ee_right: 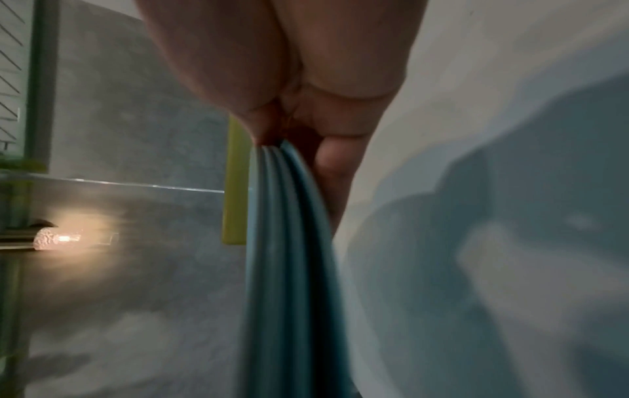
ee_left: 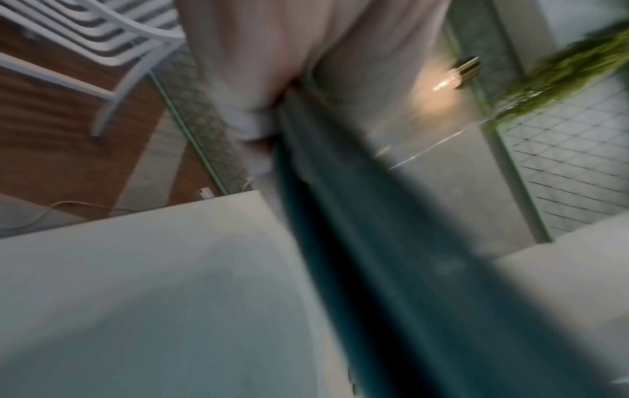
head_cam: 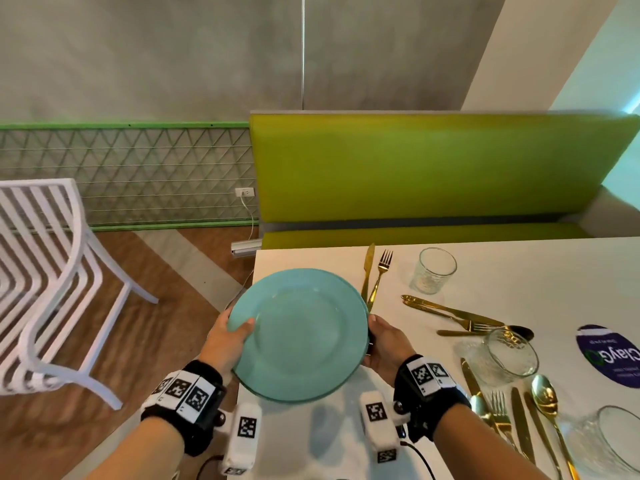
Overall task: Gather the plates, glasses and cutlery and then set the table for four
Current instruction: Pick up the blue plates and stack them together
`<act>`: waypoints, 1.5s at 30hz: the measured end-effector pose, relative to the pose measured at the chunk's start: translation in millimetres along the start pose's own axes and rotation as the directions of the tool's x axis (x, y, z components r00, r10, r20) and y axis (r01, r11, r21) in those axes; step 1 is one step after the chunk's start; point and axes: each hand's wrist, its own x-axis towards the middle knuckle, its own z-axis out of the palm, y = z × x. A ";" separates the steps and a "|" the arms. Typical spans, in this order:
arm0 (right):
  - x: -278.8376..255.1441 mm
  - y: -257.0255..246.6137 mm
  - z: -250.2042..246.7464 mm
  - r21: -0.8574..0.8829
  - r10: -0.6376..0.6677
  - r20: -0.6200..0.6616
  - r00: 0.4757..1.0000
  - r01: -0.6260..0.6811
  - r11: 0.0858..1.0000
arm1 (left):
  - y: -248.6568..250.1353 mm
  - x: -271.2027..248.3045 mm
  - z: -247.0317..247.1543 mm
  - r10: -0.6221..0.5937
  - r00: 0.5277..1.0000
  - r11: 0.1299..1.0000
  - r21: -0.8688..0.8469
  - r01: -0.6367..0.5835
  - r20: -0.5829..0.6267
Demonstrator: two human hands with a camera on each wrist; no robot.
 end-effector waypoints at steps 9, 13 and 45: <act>46.8 -23.9 26.9 -0.153 0.042 0.052 0.998 -0.034 0.988 | -9.7 63.0 7.7 -0.008 0.971 0.997 -0.077 -0.011 -0.240; 71.3 -23.5 33.3 -0.204 0.072 0.013 0.997 -0.068 0.977 | -14.7 90.6 17.7 0.073 0.971 0.997 0.006 -0.074 -0.230; 60.0 -21.9 4.0 -0.468 0.020 -0.052 0.998 -0.043 0.883 | 5.8 83.4 41.3 0.061 0.994 0.811 0.575 -0.104 0.093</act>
